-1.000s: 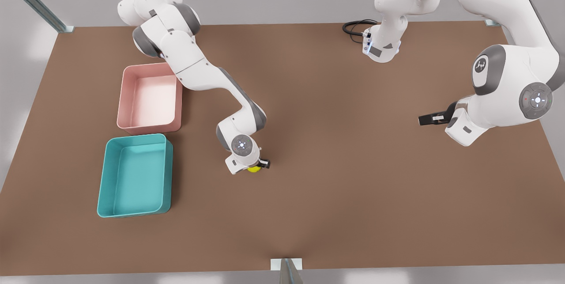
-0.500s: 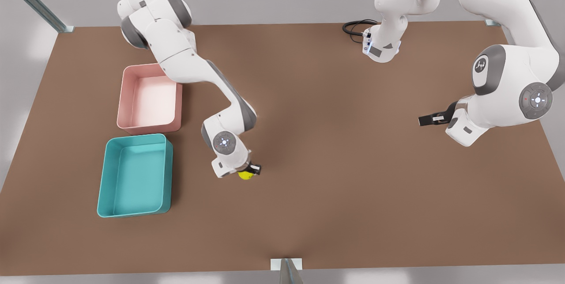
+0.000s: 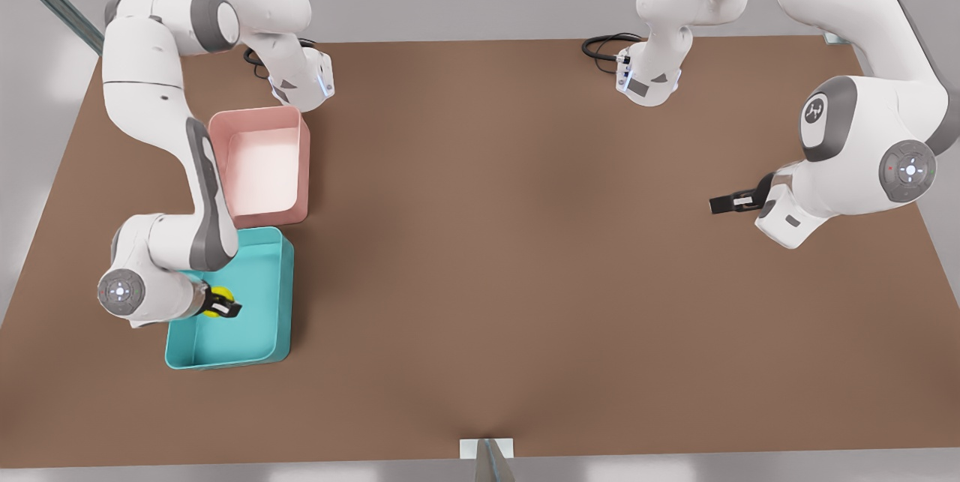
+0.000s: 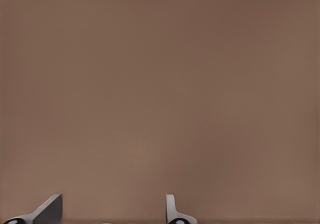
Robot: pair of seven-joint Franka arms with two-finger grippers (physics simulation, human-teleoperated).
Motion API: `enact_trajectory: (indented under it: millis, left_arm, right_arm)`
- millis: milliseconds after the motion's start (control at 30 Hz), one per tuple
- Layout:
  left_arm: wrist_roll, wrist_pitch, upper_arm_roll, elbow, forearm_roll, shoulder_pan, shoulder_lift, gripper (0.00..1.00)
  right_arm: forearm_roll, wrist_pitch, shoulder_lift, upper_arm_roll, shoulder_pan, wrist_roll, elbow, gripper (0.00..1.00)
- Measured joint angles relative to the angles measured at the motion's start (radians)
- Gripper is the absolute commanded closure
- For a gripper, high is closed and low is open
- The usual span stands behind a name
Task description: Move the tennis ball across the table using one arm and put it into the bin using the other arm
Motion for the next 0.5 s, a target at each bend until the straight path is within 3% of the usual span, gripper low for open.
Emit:
enact_trajectory:
  millis: [167, 267, 333, 433, 500]
  left_arm:
    - [-0.002, 0.000, 0.000, 0.000, 0.000, 0.000, 0.003, 0.00]
    - [-0.003, 0.000, 0.000, 0.000, 0.000, 0.000, 0.003, 0.00]
    - [-0.003, 0.000, 0.000, 0.000, 0.000, 0.000, 0.003, 0.00]
    - [-0.004, 0.000, 0.000, 0.000, 0.000, 0.000, 0.003, 0.00]
    - [-0.004, 0.000, 0.000, 0.000, 0.000, 0.000, 0.003, 0.00]
  right_arm:
    - [-0.010, -0.036, 0.001, 0.007, 0.002, -0.107, 0.041, 0.00]
    - [0.030, -0.131, -0.027, 0.012, 0.041, -0.158, 0.228, 0.00]
    - [0.044, -0.215, -0.120, 0.014, 0.063, -0.188, 0.261, 0.00]
    - [0.058, -0.328, -0.407, 0.038, 0.063, -0.226, 0.098, 0.00]
    - [0.064, -0.376, -0.468, 0.040, 0.066, -0.248, 0.055, 0.00]
